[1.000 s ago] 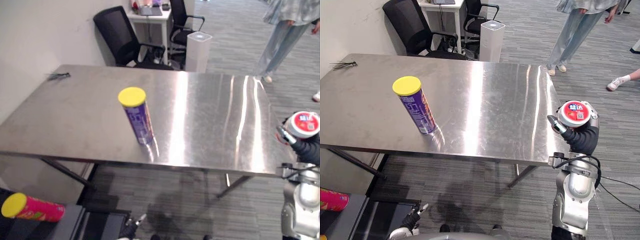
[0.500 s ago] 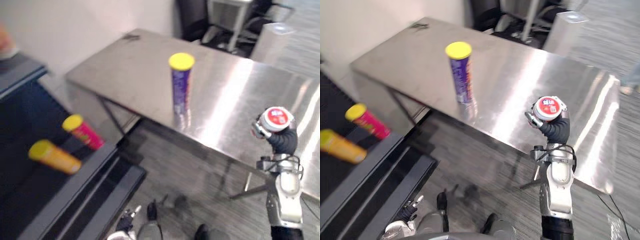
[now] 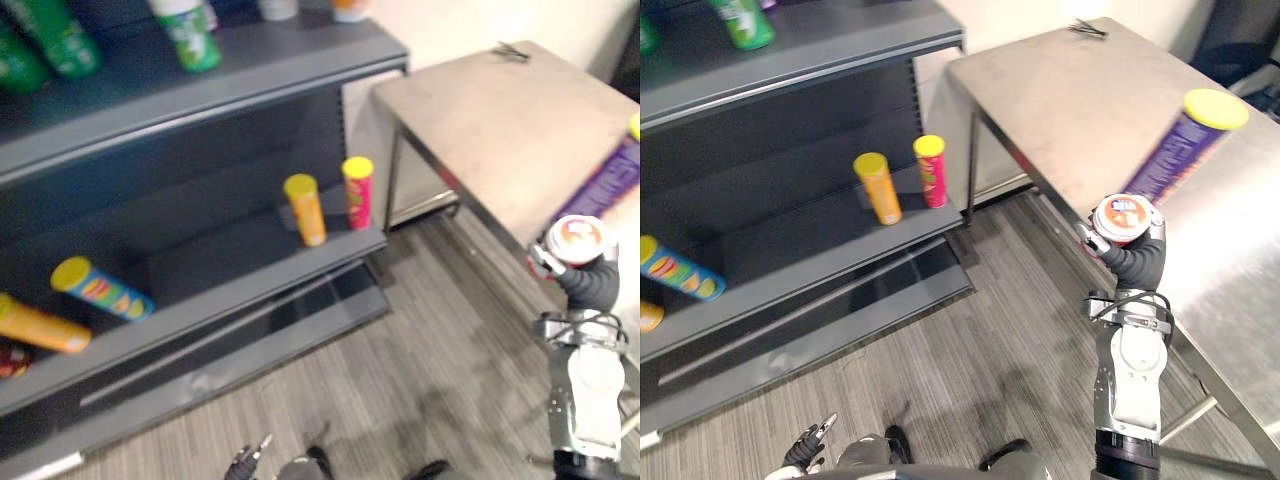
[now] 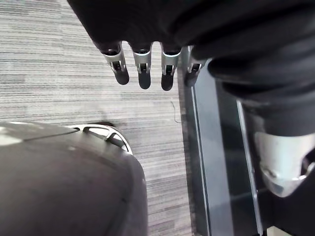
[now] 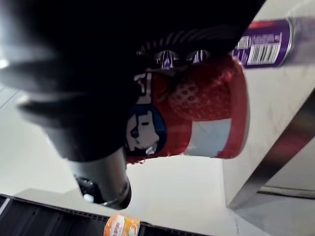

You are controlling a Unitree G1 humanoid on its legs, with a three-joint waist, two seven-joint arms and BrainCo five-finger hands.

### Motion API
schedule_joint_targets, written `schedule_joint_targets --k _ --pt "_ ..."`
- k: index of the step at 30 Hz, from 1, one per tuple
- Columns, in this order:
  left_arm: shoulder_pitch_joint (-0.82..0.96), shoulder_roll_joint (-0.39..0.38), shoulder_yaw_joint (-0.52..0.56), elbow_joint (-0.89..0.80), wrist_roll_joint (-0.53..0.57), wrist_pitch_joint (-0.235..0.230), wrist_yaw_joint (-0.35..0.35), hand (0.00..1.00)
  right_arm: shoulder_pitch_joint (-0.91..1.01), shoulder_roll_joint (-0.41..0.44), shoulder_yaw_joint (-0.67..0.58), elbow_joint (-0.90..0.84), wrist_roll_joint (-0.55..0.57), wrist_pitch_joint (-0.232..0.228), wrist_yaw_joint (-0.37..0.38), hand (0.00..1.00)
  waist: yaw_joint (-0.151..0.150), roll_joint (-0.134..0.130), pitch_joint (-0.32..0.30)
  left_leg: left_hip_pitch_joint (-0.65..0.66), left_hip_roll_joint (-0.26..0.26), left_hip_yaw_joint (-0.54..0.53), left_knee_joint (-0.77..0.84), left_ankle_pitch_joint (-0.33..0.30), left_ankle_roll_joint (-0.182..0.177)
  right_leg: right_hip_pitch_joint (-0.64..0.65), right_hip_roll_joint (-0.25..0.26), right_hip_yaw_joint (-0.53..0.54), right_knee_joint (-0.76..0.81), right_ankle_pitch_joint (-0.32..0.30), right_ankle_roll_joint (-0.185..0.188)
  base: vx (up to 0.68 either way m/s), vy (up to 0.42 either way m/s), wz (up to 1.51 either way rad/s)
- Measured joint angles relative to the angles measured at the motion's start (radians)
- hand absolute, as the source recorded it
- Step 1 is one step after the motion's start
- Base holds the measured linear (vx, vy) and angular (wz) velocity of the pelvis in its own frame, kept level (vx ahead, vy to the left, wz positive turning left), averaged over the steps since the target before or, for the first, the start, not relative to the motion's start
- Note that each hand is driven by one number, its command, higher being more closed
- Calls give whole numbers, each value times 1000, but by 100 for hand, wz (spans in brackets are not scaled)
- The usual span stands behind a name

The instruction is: Put the gum and the chips on the shelf.

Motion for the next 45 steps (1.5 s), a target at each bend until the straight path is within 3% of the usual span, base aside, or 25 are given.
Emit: schedule_joint_targets --k 4,7,11,20,23,27,28,30,31,32,33,35,36,38,39,41,42,45 --pt "8 17 2 1 22 1 2 0 4 47 2 20 -40 8 -22 100 9 -51 15 0 -35 -14 -31 0 0 -3 -27 8 10 30 6 -56 157 17" --pt "10 15 35 1 21 0 4 0 10 50 13 28 -41 11 -28 100 23 -71 15 12 -68 -6 -91 17 10 -18 -26 55 -33 52 12 -66 88 -3" --pt "12 10 38 -2 14 -1 4 0 15 49 23 57 -44 22 -23 100 33 -64 19 39 -103 -6 -170 48 2 -19 -15 101 -83 61 26 -71 23 1" --pt "11 -6 39 -14 11 -1 -3 0 34 35 80 69 -76 29 2 100 32 -50 27 47 -93 -15 -292 147 -8 -36 48 97 -124 60 26 -13 -39 2" --pt "10 -6 36 -44 -28 -7 -3 0 5 10 153 120 -76 29 12 100 38 -54 30 14 -92 -38 -245 140 0 -36 46 97 -123 61 26 74 14 28" --pt "11 -7 28 -75 -71 -10 -3 0 -46 5 238 150 -78 30 31 100 93 -61 41 -24 -84 -51 -144 84 7 -32 26 104 -104 64 30 28 60 13" --pt "14 -8 26 -84 -97 -11 -3 0 -54 4 259 158 -80 30 40 100 100 -60 43 -34 -93 -64 -128 65 11 -29 1 112 -67 64 29 4 159 46" --pt "22 -7 14 -90 -104 -14 0 0 -52 4 281 163 -82 32 46 100 89 -57 53 -18 -123 -113 -135 41 25 -45 -64 236 64 66 -6 39 186 71" --pt "27 0 -17 -89 -104 -17 5 0 -44 -3 296 166 -82 33 46 100 80 -49 59 0 -139 -157 -135 34 43 -111 -87 432 202 103 -131 117 173 81" --pt "23 7 -36 -88 -104 -20 6 0 -34 -5 300 167 -83 32 49 100 73 -36 66 3 -128 -194 -127 29 52 -169 -44 617 250 72 -115 141 134 124" --pt "13 20 -53 -87 -103 -22 13 0 -23 -4 316 166 -85 33 54 100 63 -28 78 3 -123 -261 -127 30 58 -212 86 855 237 -40 -42 98 51 111" --pt "10 43 -50 -77 -103 -22 23 0 -20 0 340 163 -85 33 60 100 53 -50 88 25 -149 -301 -141 34 62 -228 144 962 193 -77 -22 130 22 105" --pt "10 47 -50 -66 -102 -21 28 0 -14 8 348 162 -84 33 66 100 50 -67 92 41 -172 -324 -134 36 58 -229 162 989 146 -76 -21 148 9 93" --pt "1 46 -52 -52 -101 -21 40 0 4 9 356 145 -82 33 68 100 38 -73 90 35 -196 -383 -102 25 49 -245 204 1079 103 -69 -9 155 -34 113" --pt "-9 47 -53 -41 -101 -22 43 0 18 10 360 128 -78 33 70 100 29 -78 93 31 -207 -427 -85 19 39 -243 226 1138 72 -55 13 156 -76 130" --pt "-22 47 -51 -22 -101 -22 45 0 37 16 362 104 -76 33 79 100 31 -90 90 15 -218 -464 -55 5 17 -228 224 1142 -3 -6 65 145 -156 90" --pt "-27 47 -48 -7 -101 -21 49 0 34 26 366 103 -75 33 87 100 34 -87 94 10 -206 -467 -42 -4 4 -201 231 1136 -36 -24 83 133 -195 40" --pt "-22 17 -41 -3 -93 -21 49 0 25 27 372 92 -61 33 90 100 31 -65 94 -7 -157 -502 -63 -1 -31 -173 276 1086 -106 -27 74 84 -228 20"
